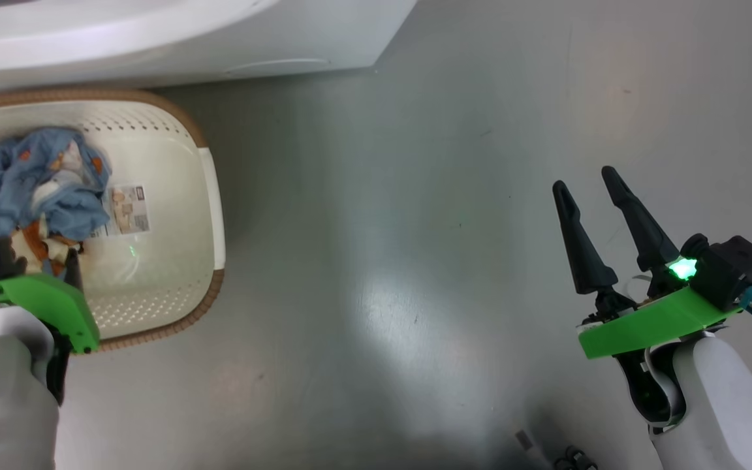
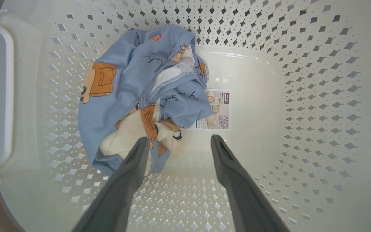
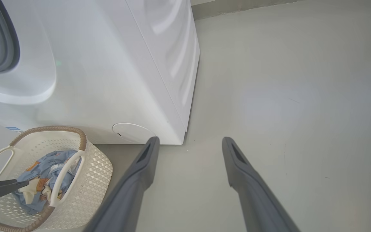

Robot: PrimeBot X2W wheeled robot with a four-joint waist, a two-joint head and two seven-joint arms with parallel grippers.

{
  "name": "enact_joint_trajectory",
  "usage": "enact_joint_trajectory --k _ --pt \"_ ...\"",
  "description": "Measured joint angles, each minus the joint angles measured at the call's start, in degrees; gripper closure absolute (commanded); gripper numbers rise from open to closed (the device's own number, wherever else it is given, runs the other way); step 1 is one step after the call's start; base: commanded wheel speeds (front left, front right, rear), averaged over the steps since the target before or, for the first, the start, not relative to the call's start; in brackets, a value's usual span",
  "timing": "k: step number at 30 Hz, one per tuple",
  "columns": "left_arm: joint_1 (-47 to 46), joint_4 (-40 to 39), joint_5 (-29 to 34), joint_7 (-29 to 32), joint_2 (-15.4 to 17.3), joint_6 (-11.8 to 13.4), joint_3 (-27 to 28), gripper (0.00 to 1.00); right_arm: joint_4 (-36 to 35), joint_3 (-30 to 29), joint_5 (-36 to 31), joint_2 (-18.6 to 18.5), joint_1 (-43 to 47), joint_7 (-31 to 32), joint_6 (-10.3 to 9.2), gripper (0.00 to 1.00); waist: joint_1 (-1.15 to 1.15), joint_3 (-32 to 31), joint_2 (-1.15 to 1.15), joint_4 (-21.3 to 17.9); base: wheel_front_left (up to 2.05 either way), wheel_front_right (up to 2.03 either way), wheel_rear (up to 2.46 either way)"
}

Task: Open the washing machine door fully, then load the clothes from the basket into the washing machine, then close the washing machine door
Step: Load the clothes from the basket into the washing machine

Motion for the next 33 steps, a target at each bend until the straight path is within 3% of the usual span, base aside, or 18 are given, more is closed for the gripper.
enact_joint_trajectory --k 33 --pt "-8.7 0.1 0.0 2.0 2.1 -0.7 -5.4 0.0 -1.7 3.5 -0.3 0.0 -4.4 -0.4 0.0 0.0 0.0 8.7 0.0 -2.9 0.0 0.0 0.0"
